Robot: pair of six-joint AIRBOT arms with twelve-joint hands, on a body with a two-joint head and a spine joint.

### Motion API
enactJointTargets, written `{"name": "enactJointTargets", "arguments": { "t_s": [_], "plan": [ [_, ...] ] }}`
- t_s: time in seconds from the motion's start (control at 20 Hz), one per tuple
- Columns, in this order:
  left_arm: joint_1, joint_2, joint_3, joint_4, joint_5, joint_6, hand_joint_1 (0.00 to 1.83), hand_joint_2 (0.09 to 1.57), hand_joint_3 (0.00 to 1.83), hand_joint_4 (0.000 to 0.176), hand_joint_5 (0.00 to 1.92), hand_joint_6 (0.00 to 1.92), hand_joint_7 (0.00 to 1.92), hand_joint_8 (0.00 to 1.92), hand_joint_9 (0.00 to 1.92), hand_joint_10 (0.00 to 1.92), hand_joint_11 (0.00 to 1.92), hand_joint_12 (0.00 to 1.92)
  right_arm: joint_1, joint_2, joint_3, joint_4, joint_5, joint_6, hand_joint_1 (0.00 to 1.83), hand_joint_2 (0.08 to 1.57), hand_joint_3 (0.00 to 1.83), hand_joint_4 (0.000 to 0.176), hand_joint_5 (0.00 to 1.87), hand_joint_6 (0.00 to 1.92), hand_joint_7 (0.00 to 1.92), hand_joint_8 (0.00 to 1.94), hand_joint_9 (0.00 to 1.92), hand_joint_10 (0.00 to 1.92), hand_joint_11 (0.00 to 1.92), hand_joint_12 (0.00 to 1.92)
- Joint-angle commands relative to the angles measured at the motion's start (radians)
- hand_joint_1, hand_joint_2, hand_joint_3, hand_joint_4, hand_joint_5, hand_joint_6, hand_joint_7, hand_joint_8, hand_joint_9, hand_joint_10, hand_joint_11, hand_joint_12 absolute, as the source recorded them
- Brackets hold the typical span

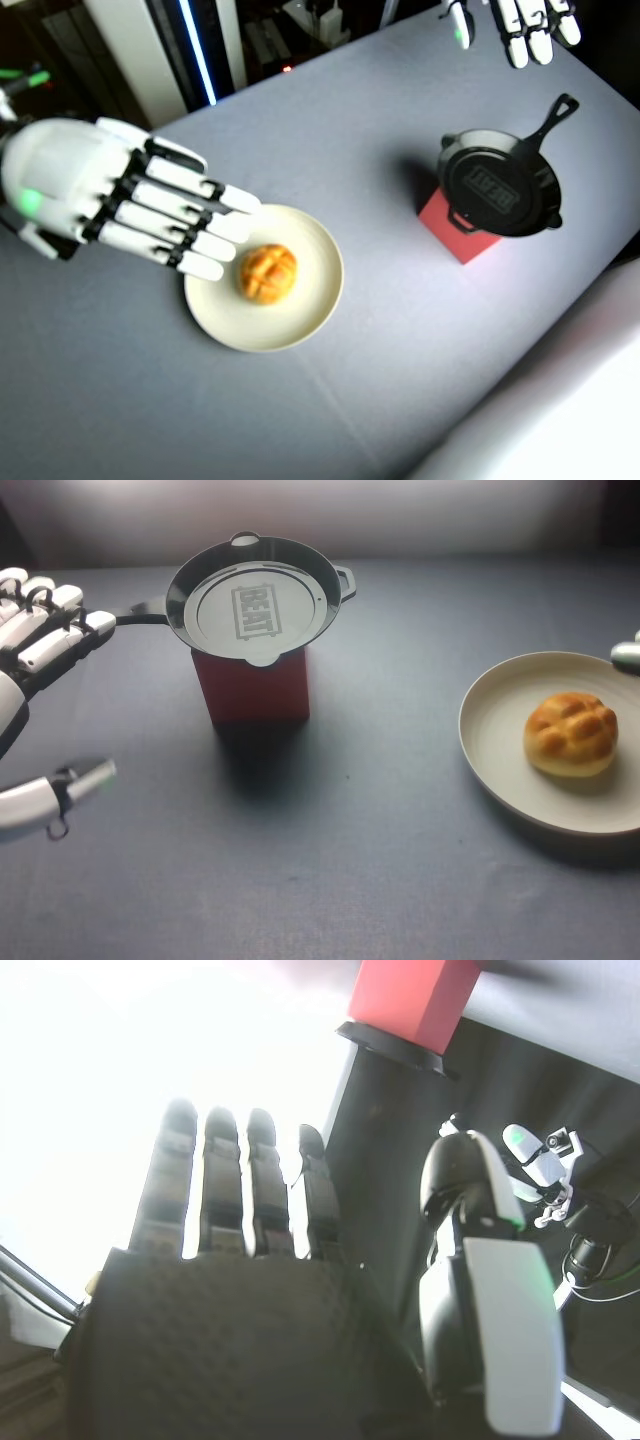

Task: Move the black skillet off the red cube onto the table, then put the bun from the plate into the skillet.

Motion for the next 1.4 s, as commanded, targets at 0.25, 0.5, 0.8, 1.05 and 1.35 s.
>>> {"name": "enactJointTargets", "arguments": {
  "t_s": [0.25,0.5,0.8,1.05,1.35],
  "plan": [
    [-0.081,-0.028,0.076,-0.037,-0.047,0.002,0.67,1.06,0.0,0.058,0.25,0.0,0.1,0.01,0.02,0.01,0.0,0.06,0.008,0.001,0.008,0.015,0.123,0.006,0.79,1.28,0.0,0.055,0.45,0.0,0.41,0.0,0.42,0.0,0.49,0.09],
    [-0.245,-0.134,0.255,-0.123,0.158,0.003,0.7,1.03,0.0,0.067,0.23,0.01,0.12,0.01,0.04,0.01,0.02,0.01,0.008,0.0,0.011,0.015,0.114,0.006,0.74,1.3,0.0,0.065,0.43,0.0,0.42,0.0,0.43,0.0,0.49,0.07],
    [-0.465,-0.293,0.529,-0.165,0.54,0.004,0.77,1.01,0.0,0.101,0.28,0.0,0.2,0.0,0.2,0.0,0.0,0.71,0.002,-0.003,0.016,0.013,0.103,0.006,0.8,1.29,0.0,0.055,0.45,0.0,0.45,0.01,0.45,0.01,0.5,0.06],
    [-0.528,-0.347,0.596,-0.195,0.625,0.05,0.74,0.99,0.0,0.065,0.63,0.02,0.67,0.03,0.57,0.05,0.01,1.23,0.0,-0.01,0.022,0.006,0.096,0.006,0.82,1.29,0.0,0.04,0.45,0.0,0.45,0.0,0.47,0.01,0.52,0.06],
    [-0.518,-0.348,0.585,-0.204,0.597,0.05,1.0,1.21,0.0,0.0,1.18,1.91,1.32,1.92,1.47,1.92,1.53,1.92,0.0,-0.013,0.022,0.006,0.086,0.006,0.75,1.31,0.0,0.059,0.44,0.0,0.47,0.01,0.48,0.01,0.56,0.07]
  ]
}}
